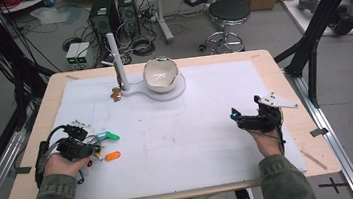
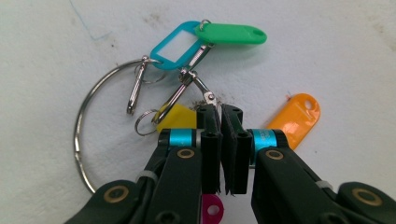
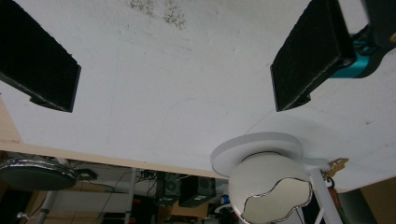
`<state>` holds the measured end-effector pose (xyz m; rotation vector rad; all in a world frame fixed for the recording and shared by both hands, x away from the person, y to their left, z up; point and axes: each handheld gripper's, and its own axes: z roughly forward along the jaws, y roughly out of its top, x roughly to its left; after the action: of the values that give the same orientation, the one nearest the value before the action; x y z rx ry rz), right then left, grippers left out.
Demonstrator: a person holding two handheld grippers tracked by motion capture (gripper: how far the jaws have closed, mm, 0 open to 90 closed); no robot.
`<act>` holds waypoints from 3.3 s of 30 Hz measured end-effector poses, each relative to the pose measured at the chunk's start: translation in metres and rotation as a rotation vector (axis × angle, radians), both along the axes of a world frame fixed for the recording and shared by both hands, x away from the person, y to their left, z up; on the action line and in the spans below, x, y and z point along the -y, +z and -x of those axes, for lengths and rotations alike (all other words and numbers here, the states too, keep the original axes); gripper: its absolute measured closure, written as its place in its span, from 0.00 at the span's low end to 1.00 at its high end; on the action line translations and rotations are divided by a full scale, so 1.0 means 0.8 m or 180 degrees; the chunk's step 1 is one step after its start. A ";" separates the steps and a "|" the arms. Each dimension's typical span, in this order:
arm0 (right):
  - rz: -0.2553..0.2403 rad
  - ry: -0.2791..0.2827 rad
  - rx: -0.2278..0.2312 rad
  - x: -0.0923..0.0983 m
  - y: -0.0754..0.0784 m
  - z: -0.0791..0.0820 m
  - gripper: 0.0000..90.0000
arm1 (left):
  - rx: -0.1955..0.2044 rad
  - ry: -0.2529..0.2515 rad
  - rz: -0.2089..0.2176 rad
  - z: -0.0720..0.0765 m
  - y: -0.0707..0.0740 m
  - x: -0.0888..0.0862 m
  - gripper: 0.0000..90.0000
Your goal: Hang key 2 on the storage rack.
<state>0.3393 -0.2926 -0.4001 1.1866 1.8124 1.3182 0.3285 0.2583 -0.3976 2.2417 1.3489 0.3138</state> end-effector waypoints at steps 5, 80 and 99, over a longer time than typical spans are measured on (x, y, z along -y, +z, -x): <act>0.0006 -0.0004 0.0003 0.000 0.000 0.000 0.01 | 0.0059 -0.0019 0.0046 -0.001 0.013 0.001 0.96; -0.0002 -0.0002 0.0000 0.000 0.000 0.000 0.01 | 0.0660 -0.0319 0.0570 -0.051 0.196 0.021 0.96; -0.0006 -0.0001 0.0003 0.000 0.000 0.000 0.01 | 0.0636 -0.0378 0.0659 -0.087 0.217 0.030 0.96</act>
<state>0.3391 -0.2925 -0.4000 1.1870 1.8107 1.3203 0.3980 0.2344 -0.2241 2.0491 1.0881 0.3304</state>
